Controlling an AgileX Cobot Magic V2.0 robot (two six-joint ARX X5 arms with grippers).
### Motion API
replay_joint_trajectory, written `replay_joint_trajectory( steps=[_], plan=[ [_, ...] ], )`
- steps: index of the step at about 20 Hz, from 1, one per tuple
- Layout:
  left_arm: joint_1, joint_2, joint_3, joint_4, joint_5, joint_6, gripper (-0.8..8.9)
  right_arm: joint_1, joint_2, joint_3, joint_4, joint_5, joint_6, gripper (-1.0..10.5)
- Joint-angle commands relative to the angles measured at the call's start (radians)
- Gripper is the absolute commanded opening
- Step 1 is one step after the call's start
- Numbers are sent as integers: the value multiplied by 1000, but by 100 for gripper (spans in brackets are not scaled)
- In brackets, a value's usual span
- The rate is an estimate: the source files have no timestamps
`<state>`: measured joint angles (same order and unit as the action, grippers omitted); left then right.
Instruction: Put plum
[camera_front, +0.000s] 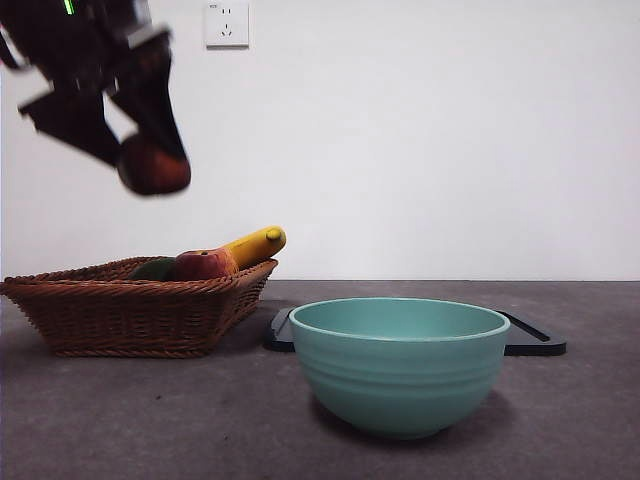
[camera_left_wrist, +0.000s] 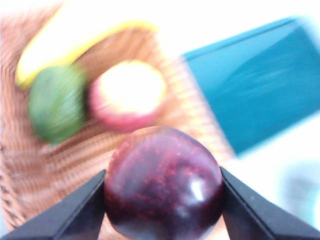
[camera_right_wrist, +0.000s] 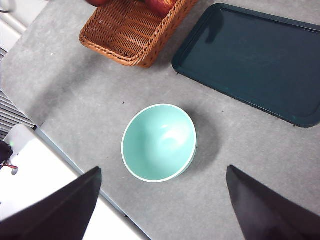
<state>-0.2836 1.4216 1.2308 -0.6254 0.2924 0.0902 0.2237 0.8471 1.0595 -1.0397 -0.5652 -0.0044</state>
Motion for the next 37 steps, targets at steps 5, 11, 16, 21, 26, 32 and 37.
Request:
replay_joint_trajectory(
  steps=[5,11,16,21,26,32,37],
  plan=[
    [-212,-115,21,-85,68,-4,243,5,8,17,22,-3,-11,400],
    [-435,16,21,-73,67,15,243,5,8,17,23,-3,-11,400],
    [-532,173,21,-3,23,39,243,5,8,17,23,-3,-11,400],
    [-600,293,21,54,-84,87,243,5,8,17,23,-3,-11,400],
    [-645,357,21,86,-125,112,243,5,8,17,23,-3,-11,400],
    [-665,392,21,80,-158,146,250,5,8,17,23,-3,-11,400],
    [-672,393,21,69,-158,155,415,5,8,17,23,-3,-11,400]
  ],
)
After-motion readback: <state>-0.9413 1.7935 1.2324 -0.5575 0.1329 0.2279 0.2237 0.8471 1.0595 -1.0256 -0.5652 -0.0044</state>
